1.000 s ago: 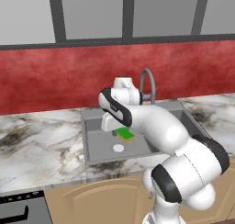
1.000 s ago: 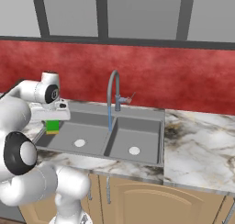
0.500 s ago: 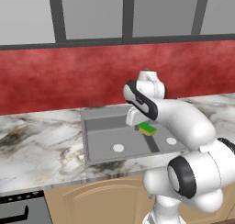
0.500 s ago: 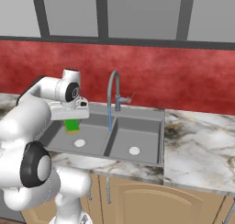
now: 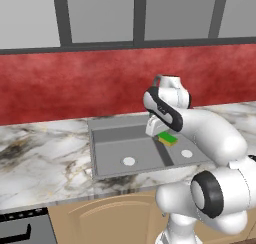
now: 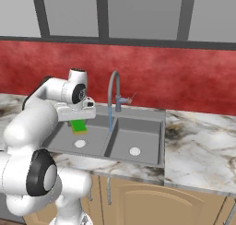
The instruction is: Soak the sponge with water for a few seconds and then drop it inside the sink.
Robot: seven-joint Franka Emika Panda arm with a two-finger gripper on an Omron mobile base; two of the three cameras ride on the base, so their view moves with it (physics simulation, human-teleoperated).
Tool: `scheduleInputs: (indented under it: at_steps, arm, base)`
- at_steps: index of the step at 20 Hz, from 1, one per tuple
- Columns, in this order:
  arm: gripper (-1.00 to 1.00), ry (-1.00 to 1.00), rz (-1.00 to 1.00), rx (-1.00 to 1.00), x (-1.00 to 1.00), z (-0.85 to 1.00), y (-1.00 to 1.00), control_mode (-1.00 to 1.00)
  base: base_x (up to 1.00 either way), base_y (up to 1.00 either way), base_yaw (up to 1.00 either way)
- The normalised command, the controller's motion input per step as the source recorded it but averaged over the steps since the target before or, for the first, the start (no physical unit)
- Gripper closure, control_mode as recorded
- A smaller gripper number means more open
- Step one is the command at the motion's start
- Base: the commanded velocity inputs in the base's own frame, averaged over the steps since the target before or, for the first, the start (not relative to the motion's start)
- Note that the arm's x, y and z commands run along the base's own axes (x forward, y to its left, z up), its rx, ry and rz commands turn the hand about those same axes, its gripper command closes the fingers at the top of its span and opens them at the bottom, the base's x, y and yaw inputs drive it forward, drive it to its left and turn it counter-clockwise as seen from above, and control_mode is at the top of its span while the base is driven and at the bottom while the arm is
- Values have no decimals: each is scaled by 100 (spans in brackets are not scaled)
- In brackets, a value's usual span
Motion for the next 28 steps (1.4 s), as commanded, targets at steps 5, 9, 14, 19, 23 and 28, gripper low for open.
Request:
scheduleInputs:
  at_steps: [5, 9, 14, 19, 23, 28]
  arm:
    - [100, -6, -7, 0, 0, 0, -3, -100]
    - [100, -2, -20, 0, 0, 0, -5, -100]
    - [100, 0, -27, 0, 1, 0, -1, -100]
    - [100, 0, -30, 0, 9, 0, 0, -100]
    - [100, -3, -31, -2, 14, 0, 0, -100]
    - [100, -9, -31, -6, 11, 0, 0, -100]
  base:
    - [0, 0, 0]
    - [0, 0, 0]
    - [0, 0, 0]
    - [0, 0, 0]
    - [0, 0, 0]
    - [0, 0, 0]
